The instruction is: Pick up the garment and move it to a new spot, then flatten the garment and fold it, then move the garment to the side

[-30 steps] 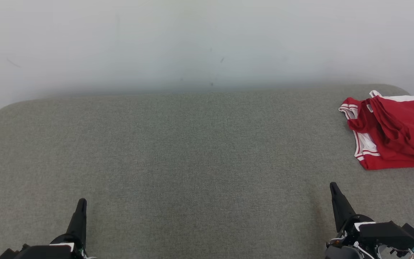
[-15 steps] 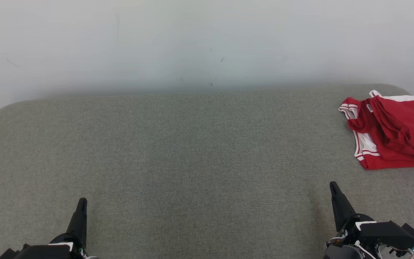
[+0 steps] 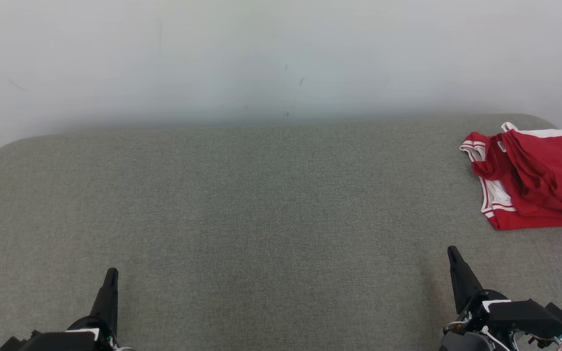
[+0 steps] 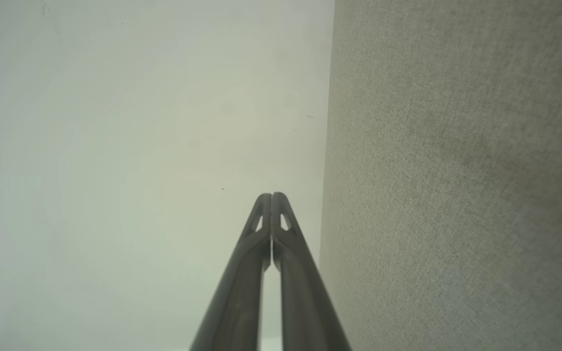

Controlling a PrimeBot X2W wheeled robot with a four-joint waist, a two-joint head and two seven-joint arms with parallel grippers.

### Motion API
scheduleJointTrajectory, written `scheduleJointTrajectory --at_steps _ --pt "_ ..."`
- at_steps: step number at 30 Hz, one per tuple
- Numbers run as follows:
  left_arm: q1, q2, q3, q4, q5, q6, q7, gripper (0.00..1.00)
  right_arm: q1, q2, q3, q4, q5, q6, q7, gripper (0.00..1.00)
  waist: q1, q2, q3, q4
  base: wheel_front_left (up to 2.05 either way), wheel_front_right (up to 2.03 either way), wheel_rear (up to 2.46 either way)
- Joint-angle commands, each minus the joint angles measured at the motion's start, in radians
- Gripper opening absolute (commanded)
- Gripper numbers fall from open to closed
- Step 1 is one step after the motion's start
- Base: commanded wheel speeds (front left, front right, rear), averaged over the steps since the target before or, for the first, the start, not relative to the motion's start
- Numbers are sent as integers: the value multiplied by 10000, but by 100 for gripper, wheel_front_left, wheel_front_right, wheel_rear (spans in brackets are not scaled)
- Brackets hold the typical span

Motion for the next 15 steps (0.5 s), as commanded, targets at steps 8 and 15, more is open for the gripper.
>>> scheduleJointTrajectory --at_steps 8,15 --pt "-91 30 30 14 -42 -29 3 0 -54 45 -6 12 17 -21 31 0 0 0 0 1 0 0 0" --pt "-90 30 29 14 -43 -29 2 0 -53 45 -5 12 18 -21 30 0 0 0 0 1 0 0 0"
